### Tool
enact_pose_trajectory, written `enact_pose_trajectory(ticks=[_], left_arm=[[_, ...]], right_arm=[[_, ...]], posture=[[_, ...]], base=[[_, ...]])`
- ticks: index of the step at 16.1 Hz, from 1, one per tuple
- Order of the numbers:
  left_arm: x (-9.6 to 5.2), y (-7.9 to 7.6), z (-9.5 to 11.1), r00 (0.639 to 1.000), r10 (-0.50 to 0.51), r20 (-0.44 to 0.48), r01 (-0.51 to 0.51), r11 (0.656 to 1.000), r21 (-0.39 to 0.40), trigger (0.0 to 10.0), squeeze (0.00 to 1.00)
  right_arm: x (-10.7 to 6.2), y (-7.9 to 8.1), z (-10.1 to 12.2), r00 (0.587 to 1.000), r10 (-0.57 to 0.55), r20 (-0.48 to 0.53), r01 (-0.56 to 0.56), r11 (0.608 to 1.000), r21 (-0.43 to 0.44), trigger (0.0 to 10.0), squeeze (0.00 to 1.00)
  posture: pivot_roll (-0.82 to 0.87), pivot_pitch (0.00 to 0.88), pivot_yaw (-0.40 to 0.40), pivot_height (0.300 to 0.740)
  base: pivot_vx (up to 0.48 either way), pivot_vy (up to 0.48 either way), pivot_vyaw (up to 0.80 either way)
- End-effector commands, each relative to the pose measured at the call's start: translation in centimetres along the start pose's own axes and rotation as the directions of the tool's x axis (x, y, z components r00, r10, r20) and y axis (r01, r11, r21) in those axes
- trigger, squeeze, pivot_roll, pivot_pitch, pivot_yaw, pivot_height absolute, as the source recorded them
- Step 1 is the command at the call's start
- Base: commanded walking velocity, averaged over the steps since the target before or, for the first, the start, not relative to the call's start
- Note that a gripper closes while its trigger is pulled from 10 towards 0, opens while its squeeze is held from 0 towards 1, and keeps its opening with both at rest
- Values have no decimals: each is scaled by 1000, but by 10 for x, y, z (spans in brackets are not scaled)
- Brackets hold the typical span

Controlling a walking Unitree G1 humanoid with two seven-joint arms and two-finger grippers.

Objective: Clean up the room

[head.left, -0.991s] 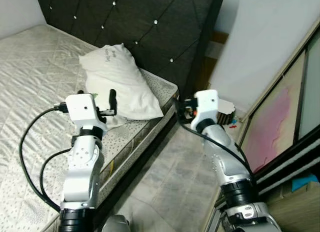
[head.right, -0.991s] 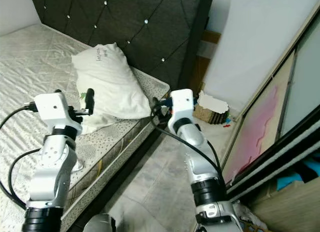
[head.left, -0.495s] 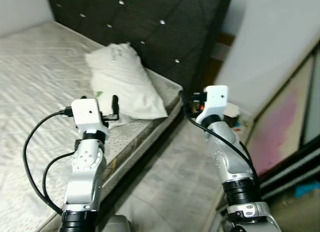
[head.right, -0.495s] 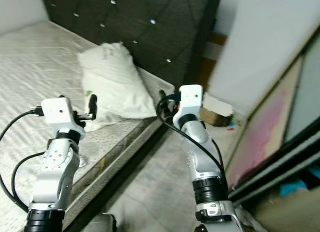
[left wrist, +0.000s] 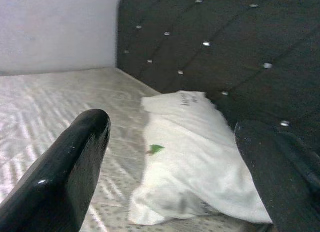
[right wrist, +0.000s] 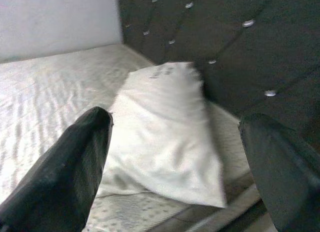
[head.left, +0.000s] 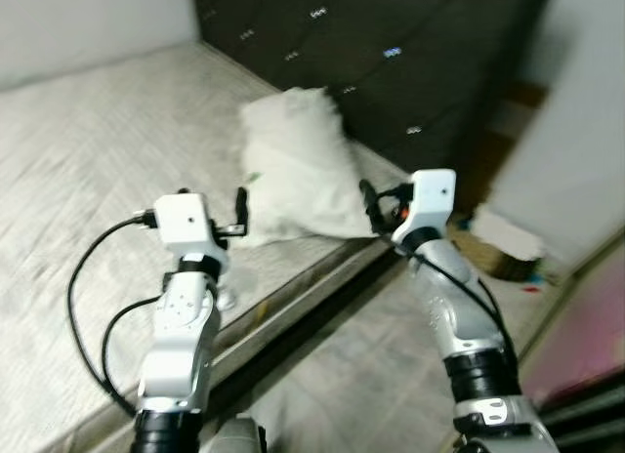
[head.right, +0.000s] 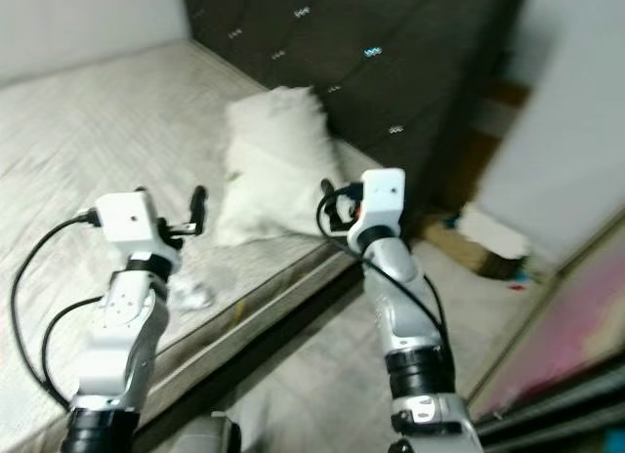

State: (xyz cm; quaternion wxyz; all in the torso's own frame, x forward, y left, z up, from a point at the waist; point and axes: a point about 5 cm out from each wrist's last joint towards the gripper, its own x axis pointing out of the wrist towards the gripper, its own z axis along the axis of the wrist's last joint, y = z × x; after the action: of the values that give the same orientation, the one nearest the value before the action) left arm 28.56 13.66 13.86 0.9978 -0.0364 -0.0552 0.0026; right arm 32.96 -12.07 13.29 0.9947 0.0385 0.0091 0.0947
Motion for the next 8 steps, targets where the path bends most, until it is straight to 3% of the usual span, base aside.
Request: enact_pose_trajectory(ticks=[1,5,8], left_arm=[[0,1,2,1000,2,15,-2,1000,8,10000,0],[1,-3,1,1000,-22,17,23,1000,-17,10000,0],[0,-3,1,999,-34,20,35,999,-39,10000,0]], right_arm=[[1,4,0,1000,7,2,-7,1000,9,10000,0],[1,6,-1,1000,15,7,-15,1000,25,10000,0],[1,5,-1,1000,12,11,-12,999,43,10000,0]], posture=[[129,0,-66,740],[129,0,-71,740],[127,0,-73,740]], base=[[0,0,800],[0,0,797],[0,0,0]])
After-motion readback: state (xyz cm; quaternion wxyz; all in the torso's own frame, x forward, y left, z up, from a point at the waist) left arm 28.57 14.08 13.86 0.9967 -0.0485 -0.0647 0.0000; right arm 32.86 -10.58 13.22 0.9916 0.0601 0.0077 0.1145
